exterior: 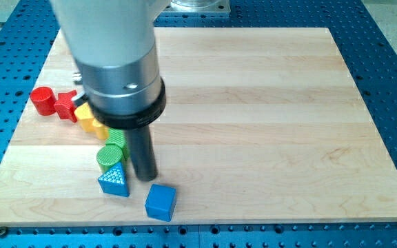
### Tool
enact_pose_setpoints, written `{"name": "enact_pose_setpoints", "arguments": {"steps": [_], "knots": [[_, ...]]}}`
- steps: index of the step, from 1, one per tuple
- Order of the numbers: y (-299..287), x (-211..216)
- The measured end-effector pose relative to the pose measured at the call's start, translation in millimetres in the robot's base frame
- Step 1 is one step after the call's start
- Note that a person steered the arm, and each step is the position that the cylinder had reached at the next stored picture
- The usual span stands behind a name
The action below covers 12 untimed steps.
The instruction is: Move the blue triangle to the left of the blue cube
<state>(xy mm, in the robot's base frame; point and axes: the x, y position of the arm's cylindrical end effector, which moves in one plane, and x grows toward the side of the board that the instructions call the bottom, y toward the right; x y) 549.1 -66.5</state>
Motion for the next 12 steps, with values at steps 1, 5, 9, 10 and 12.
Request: {"name": "enact_pose_setpoints", "arguments": {"steps": [1, 5, 9, 10, 12], "knots": [[75, -13], [86, 69], [-22, 49], [-28, 29], [-28, 10]]}}
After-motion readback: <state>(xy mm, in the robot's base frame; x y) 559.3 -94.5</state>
